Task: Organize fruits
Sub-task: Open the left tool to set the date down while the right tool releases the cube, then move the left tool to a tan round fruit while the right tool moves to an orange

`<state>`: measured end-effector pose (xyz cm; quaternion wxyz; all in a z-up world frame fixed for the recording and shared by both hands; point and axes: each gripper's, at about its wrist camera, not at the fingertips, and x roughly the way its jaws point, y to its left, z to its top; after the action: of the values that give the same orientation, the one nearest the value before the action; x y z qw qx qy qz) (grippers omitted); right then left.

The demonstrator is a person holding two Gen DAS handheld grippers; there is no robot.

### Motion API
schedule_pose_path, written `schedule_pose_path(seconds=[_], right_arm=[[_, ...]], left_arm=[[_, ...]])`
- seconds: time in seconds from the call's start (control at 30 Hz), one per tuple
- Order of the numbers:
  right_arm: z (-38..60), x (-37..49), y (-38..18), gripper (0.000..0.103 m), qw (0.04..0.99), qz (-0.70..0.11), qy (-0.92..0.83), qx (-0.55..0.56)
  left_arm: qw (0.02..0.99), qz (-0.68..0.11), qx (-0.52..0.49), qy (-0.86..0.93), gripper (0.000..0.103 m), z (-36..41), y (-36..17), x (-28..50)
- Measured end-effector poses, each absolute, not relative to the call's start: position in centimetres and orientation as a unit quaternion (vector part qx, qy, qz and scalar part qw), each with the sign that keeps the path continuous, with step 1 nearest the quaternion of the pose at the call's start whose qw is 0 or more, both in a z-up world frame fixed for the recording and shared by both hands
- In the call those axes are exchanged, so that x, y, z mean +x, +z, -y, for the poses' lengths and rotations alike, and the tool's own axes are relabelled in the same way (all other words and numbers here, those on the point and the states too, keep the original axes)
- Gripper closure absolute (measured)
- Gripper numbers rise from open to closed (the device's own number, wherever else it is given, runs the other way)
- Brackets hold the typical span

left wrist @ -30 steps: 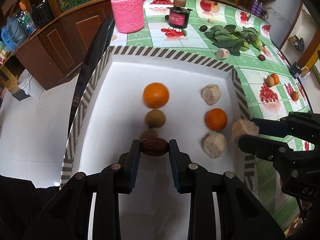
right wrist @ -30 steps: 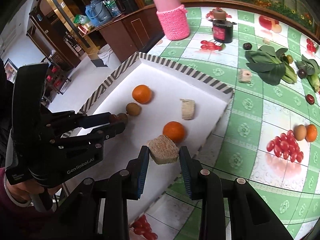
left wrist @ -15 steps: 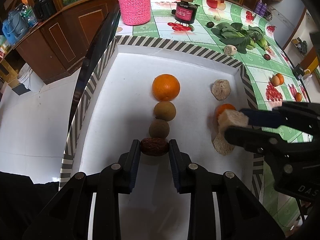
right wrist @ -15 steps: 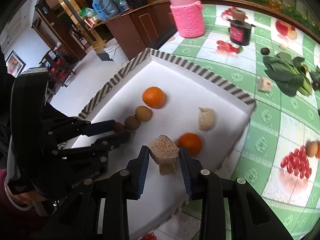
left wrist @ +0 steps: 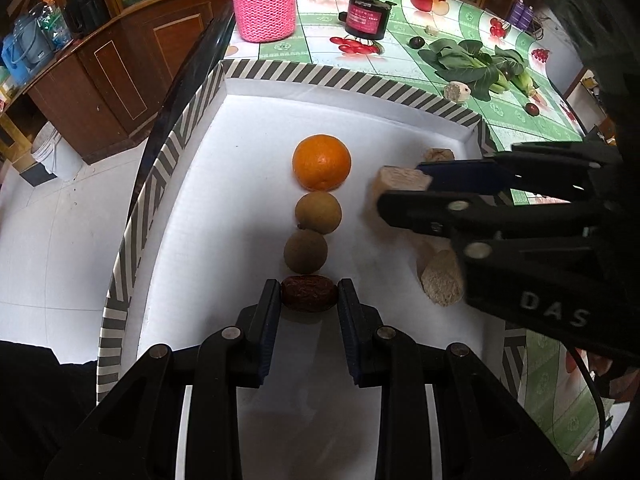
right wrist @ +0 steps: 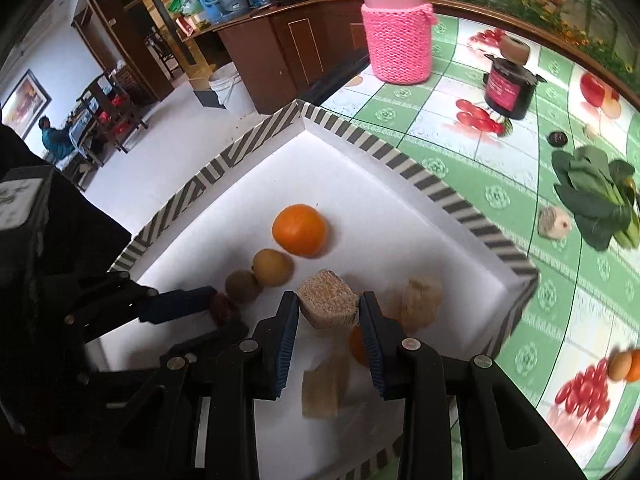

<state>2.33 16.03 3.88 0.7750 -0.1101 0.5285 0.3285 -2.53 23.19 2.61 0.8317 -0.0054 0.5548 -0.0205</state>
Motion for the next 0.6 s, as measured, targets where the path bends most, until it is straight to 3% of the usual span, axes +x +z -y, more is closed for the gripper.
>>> schedule_pose_path(seconds=[0.13, 0.2, 0.23, 0.27, 0.6], right_arm=[[-16.1, 2.6, 3.5, 0.07, 0.773, -0.532, 0.329, -0.108], [-15.7, 2.6, 3.5, 0.071, 0.775, -0.53, 0.329, -0.1], [-15.6, 2.6, 3.5, 0.071, 0.775, -0.531, 0.329, -0.096], [-15.3, 2.6, 3.6, 0.07, 0.776, -0.531, 0.328, -0.089], [-12.4, 1.9, 5.7, 0.064, 0.79, -0.523, 0.317, -0.046]], left_arm=[[0.831, -0.556, -0.006, -0.022, 0.073, -23.2, 2.6, -2.4], [0.831, -0.556, -0.005, -0.024, 0.061, -23.1, 2.6, -2.3], [0.831, -0.556, -0.004, -0.022, 0.048, -23.0, 2.5, -2.3], [0.83, -0.557, -0.004, -0.019, 0.042, -23.1, 2.4, -2.4], [0.834, -0.552, -0.002, -0.005, 0.042, -23.0, 3.1, -2.4]])
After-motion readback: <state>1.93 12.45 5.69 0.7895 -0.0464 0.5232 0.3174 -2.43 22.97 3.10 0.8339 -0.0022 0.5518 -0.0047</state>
